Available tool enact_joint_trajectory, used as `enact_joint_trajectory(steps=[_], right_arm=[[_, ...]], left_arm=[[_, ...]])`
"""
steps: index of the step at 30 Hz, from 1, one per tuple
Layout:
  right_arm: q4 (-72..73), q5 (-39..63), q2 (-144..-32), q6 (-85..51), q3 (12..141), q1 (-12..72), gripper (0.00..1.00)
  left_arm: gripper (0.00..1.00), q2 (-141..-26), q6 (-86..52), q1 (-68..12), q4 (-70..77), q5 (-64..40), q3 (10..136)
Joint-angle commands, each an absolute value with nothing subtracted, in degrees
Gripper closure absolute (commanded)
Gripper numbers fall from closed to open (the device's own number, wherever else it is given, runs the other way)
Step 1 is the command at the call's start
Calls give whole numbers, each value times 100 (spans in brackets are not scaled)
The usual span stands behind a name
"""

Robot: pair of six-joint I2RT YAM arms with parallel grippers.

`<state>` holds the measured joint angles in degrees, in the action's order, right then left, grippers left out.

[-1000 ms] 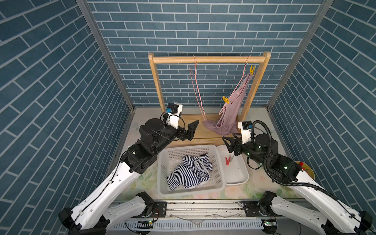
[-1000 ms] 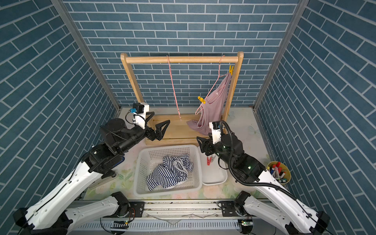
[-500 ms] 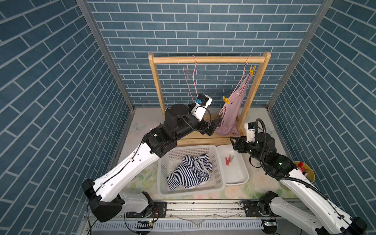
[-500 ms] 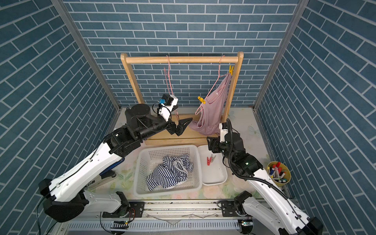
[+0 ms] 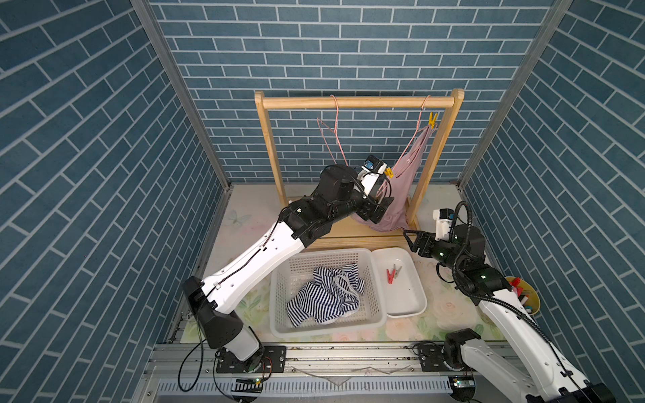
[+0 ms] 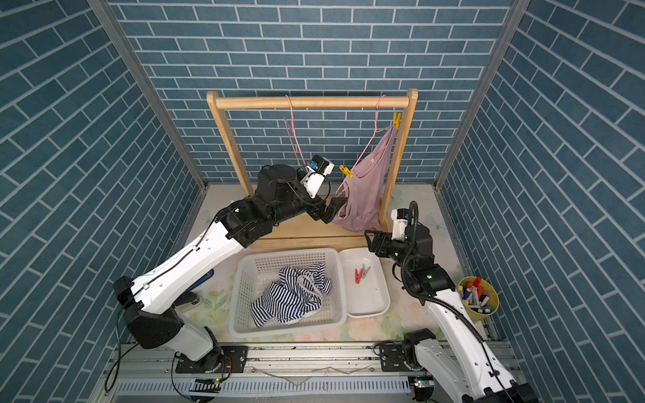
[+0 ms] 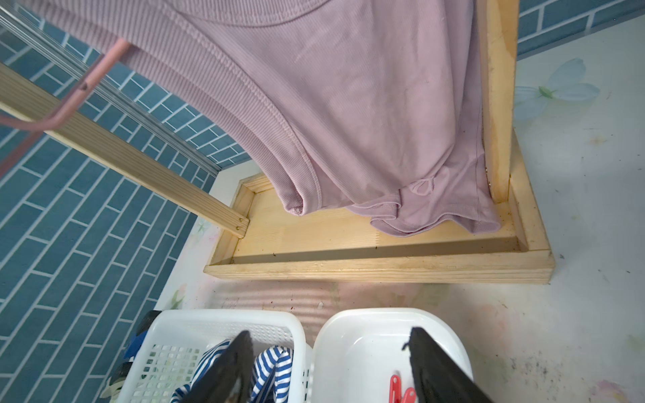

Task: Remove the clothespins securing tank tops to the hanger
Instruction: Pick up the hanger from the clothesline.

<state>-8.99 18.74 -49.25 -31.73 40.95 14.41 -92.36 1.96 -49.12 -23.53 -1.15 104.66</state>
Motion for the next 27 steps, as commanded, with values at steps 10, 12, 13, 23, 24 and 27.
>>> enact_joint_trajectory(steps=[10,12,13,23,24,27], right_arm=[[297,3629,-4999,-3852,3861,235,29],[508,3816,-5012,-3994,3829,87,29],[662,3944,-5010,-4083,3803,9,29],[2350,4855,-5054,-5226,3658,-539,29],[2385,4881,-5074,-5265,3693,-553,29],[2634,4972,-5121,-5457,3786,-601,29]], left_arm=[[1,-10037,230,-4931,-2680,183,11511],[1,-10114,244,-4931,-2683,202,11613],[1,-10157,253,-4931,-2694,215,11656],[1,-10555,163,-4852,-2826,136,12040],[1,-10577,151,-4843,-2828,132,12054],[1,-10597,90,-4804,-2804,74,12051]])
